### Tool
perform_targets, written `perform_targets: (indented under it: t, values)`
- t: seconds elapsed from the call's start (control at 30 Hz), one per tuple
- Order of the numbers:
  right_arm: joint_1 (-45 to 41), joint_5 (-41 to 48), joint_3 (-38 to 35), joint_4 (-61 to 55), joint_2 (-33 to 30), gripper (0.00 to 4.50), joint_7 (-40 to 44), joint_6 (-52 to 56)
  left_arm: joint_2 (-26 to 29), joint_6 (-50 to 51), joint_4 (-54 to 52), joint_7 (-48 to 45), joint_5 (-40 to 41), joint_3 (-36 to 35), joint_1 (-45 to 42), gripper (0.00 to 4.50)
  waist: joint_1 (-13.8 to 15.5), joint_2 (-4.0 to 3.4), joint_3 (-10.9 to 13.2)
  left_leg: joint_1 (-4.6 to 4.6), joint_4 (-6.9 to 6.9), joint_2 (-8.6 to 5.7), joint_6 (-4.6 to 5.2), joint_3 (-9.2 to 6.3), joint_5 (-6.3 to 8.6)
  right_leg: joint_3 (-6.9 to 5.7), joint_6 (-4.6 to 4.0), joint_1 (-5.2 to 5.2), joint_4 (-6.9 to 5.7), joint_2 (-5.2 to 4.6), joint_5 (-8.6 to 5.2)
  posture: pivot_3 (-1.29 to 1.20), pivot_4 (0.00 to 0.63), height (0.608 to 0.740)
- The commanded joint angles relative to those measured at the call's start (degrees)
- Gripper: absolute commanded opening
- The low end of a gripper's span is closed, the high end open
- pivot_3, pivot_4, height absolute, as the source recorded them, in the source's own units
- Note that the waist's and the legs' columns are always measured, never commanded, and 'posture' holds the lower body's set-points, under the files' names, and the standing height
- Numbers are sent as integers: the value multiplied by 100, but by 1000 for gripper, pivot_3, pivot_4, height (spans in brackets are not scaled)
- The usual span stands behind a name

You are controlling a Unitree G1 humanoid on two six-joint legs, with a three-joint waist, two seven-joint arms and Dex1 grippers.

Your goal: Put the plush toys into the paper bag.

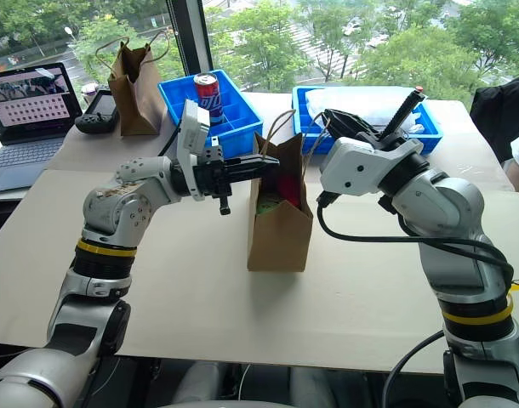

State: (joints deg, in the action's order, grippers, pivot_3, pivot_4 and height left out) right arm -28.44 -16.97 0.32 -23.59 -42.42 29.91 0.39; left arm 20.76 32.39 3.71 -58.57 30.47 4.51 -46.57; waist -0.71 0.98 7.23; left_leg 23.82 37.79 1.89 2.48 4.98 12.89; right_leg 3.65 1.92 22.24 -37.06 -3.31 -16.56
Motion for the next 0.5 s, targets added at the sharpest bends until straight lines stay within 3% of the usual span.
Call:
perform_targets:
  t: [0.03, 0.3, 0.37, 0.5]
  values:
    - [-129, 136, 35, -423, 108, 62, 186, 303, 103, -198, -69, -116, -102, 16, 91, 0, -3, 0, 0, 0, 0, 0, 0, 0, 0, 0, 0, 0, 0, 0, 0, 0, 150, 734]
    - [449, 199, 5, -762, 266, 62, 441, 792, 310, -347, 99, -246, -392, 152, 174, 0, 18, 0, 0, -1, 2, 0, 0, 1, 0, -2, 0, -2, -2, -2, 0, 0, 150, 734]
    - [549, 308, -74, -825, 347, 624, 442, 880, 316, -418, 174, -218, -468, 142, 182, 0, 14, 0, 0, -1, 1, 0, 0, 1, 0, -2, 0, -2, -2, -1, 0, 0, 150, 734]
    - [606, 508, -259, -888, 374, 1775, 469, 1022, 220, 6, 249, -177, -70, -132, 59, 1150, 3, 0, 0, -1, 1, 1, 0, 1, 0, -2, 0, 0, -3, 0, 0, 0, 150, 734]
